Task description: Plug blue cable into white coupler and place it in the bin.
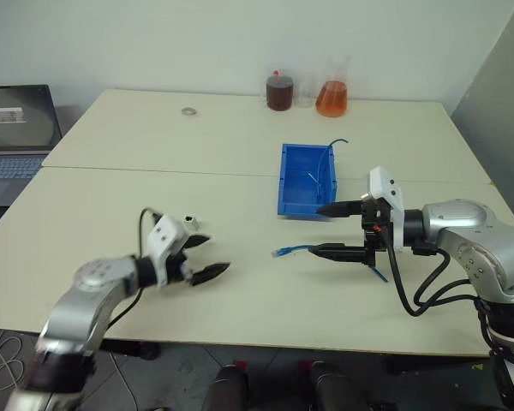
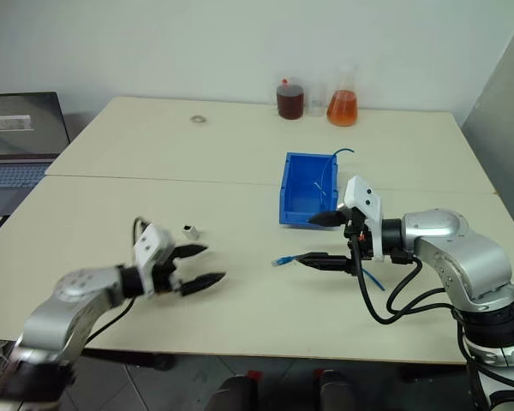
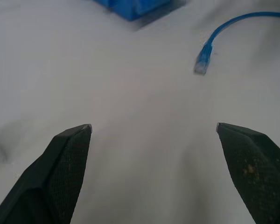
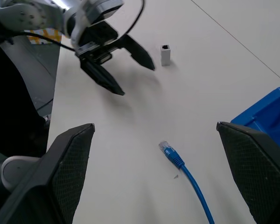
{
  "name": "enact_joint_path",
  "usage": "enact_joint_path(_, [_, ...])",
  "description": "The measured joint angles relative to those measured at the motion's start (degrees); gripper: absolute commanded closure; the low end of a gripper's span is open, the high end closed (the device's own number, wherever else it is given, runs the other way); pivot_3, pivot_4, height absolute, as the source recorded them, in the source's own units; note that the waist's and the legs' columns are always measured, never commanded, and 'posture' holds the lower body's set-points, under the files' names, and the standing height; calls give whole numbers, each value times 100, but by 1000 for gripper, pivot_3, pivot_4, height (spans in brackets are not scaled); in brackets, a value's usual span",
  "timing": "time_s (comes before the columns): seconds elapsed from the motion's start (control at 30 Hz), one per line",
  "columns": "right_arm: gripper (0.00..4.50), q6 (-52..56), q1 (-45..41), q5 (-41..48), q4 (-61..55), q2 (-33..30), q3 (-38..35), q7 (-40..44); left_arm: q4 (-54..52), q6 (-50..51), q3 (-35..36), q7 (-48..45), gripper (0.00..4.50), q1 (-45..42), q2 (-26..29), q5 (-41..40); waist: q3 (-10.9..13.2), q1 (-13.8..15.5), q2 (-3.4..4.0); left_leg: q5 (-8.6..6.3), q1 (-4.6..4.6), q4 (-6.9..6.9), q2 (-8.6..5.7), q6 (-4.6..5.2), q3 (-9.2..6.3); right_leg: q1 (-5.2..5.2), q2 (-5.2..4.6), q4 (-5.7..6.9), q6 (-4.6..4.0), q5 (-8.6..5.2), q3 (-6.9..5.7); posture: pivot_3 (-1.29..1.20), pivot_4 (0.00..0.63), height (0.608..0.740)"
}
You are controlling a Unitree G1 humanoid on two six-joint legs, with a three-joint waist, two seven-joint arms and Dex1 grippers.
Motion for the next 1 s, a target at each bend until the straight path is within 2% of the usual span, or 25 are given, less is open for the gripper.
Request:
enact_joint_path(0.07, [50, 59, 44, 99, -102, -37, -24, -23, 413, -286, -390, -354, 0, -461, -137, 184, 0, -48, 0, 0, -1, 0, -2, 0, 7, -1, -3, 0, -5, 4, 8, 0, 150, 740])
enact_joint_path(0.2, [50, 194, 217, 156, -246, -194, -165, -252, 1919, -1203, -1175, -1316, 0, -1274, -432, 752, 0, -123, 0, -2, -3, -10, 7, 2, 7, -11, 10, 3, -12, 1, 7, 0, 150, 740])
enact_joint_path(0.4, [50, 408, 591, 409, -688, -236, -393, -644, 3150, -2073, -1274, -1933, 0, -1823, -658, 1030, 0, -100, 0, -6, -15, -4, 9, 9, -1, -13, 13, 5, -15, -2, 3, 0, 150, 740])
enact_joint_path(0.57, [50, 561, 838, 612, -1008, -269, -557, -968, 3370, -2316, -1258, -1912, 0, -1879, -1023, 1142, 0, -61, 0, -6, -20, 2, 6, 9, -1, -12, 9, 4, -10, 0, 3, 0, 150, 740])
enact_joint_path(0.8, [50, 648, 941, 781, -1076, -349, -709, -1287, 3142, -2297, -1250, -1855, 0, -1721, -1231, 1204, -1, -55, 0, -6, -18, 2, 6, 10, -4, -11, 9, 4, -10, 1, 1, 0, 150, 740])
enact_joint_path(0.87, [0, 649, 968, 819, -1097, -349, -710, -1355, 3142, -2325, -1250, -1813, 368, -1717, -1231, 1228, -1, -56, 0, -6, -17, 2, 6, 10, -3, -11, 9, 5, -10, 0, 2, 0, 150, 740])
enact_joint_path(0.9, [0, 649, 974, 833, -1106, -349, -710, -1372, 3142, -2331, -1250, -1796, 384, -1717, -1235, 1244, -1, -56, 0, -6, -17, 2, 6, 10, -3, -10, 9, 5, -9, 0, 2, 0, 150, 740])
enact_joint_path(1.0, [0, 646, 985, 835, -1112, -349, -708, -1426, 3143, -2333, -1245, -1719, 1134, -1717, -1239, 1266, -1, -58, 0, -6, -17, 2, 6, 10, -3, -10, 10, 5, -9, 0, 1, 0, 150, 740])
